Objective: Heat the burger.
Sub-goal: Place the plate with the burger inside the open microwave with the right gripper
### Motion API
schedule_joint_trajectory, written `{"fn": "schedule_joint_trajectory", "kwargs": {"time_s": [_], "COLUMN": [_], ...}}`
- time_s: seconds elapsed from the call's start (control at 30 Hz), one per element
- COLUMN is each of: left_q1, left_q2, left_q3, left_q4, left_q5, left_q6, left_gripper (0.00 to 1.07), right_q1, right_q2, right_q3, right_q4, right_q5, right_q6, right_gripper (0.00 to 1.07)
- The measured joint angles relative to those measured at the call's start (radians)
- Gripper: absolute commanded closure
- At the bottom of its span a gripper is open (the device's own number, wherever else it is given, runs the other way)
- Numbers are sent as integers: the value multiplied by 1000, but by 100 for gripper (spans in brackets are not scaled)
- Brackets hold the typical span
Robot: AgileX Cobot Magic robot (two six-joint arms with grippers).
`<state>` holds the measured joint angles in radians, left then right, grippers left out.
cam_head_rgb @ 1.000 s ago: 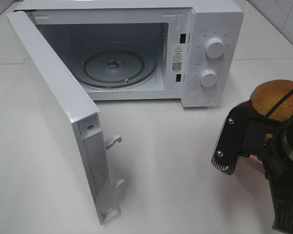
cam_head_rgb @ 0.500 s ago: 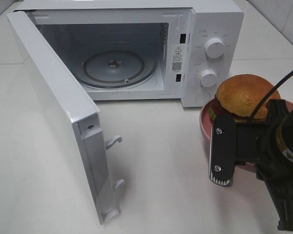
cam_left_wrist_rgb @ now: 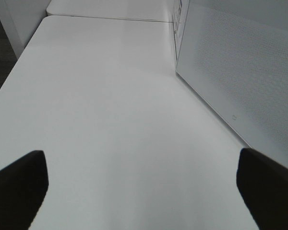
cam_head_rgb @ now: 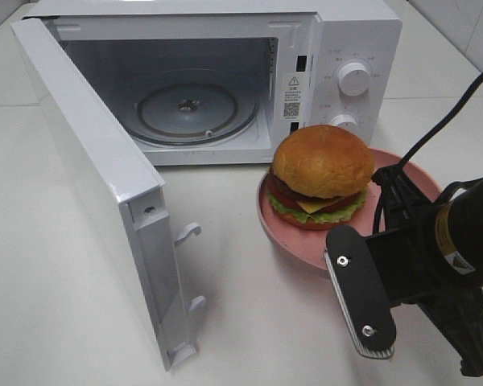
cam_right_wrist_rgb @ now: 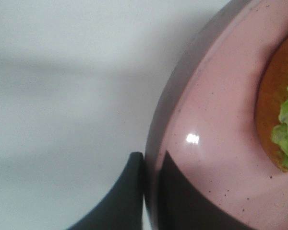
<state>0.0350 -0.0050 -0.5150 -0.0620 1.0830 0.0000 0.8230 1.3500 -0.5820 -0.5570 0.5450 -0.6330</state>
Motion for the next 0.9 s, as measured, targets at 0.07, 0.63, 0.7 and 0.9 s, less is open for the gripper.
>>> {"fn": "schedule_joint_trajectory", "kwargs": {"time_s": [0.07, 0.63, 0.7, 0.9], "left_q1": [0, 0, 0, 0], "left_q2": [0, 0, 0, 0], "left_q3": [0, 0, 0, 0], "left_q4": [0, 0, 0, 0], "left_q5": [0, 0, 0, 0], "left_q6": [0, 0, 0, 0], "left_gripper": [4, 4, 4, 4], "right_q1": [0, -40, -40, -61], "right_q2": [0, 73, 85, 138], "right_q3": [0, -73, -84, -142], "right_q4": [-2, 190, 199, 227], "right_q5": [-24, -164, -169, -192], "right_q6": [-48, -448, -469, -525], "right_gripper": [107, 107, 107, 107]}}
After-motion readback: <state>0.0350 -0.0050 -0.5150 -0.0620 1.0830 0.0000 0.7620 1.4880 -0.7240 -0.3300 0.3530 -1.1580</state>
